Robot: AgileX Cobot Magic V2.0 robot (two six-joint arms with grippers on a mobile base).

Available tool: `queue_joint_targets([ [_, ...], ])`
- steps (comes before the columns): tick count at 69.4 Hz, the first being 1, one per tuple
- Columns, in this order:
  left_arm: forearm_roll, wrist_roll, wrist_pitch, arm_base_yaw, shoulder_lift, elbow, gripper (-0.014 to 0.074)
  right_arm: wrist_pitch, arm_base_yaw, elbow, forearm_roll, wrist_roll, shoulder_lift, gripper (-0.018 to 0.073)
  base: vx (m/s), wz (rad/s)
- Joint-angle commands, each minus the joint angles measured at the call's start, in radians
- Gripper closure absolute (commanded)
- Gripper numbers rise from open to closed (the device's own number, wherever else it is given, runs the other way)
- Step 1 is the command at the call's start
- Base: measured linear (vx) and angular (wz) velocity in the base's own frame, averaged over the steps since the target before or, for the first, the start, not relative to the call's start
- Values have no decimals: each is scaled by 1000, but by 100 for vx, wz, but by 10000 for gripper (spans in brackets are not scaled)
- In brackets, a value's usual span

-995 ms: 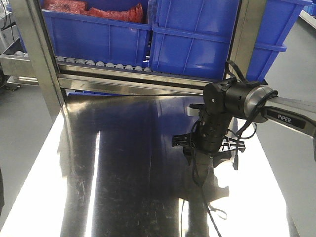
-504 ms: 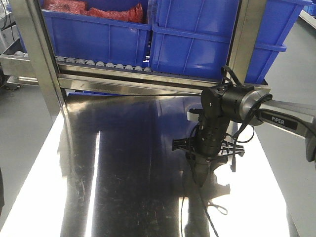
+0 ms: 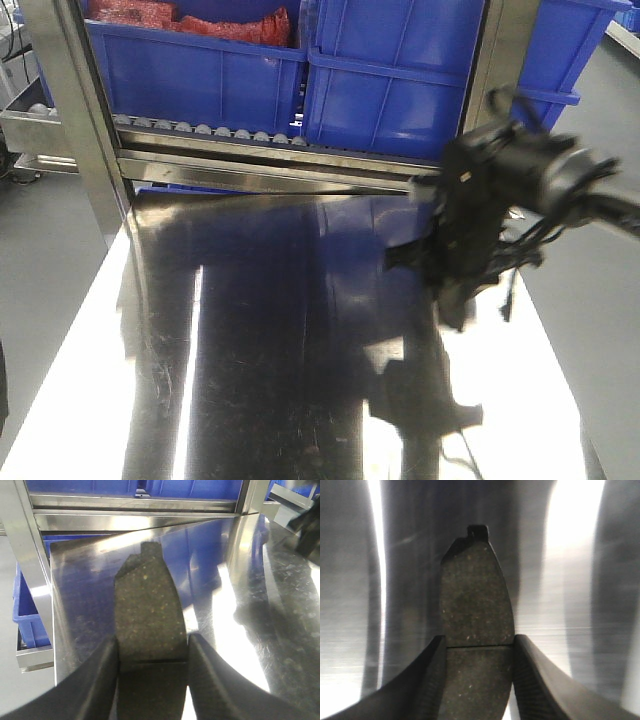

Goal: Move and align brake pads A on conveyor
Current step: 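Lift the right gripper with the pad away from the table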

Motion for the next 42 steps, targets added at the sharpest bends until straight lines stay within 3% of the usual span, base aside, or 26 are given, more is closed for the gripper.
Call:
queue_joint_targets([
  [1, 11, -7, -93, -5, 5, -30, 603, 9, -74, -22, -25, -114, -146, 566, 0, 0],
  [16, 11, -7, -93, -5, 5, -30, 603, 9, -228, -22, 119, -340, -348, 564, 0, 0],
  [25, 11, -7, -92, -5, 5, -30, 603, -58, -267, 38, 126, -371, -484, 564, 0, 0],
  [42, 11, -7, -92, -5, 5, -30, 603, -255, -264, 323, 136, -377, -792, 564, 0, 0],
])
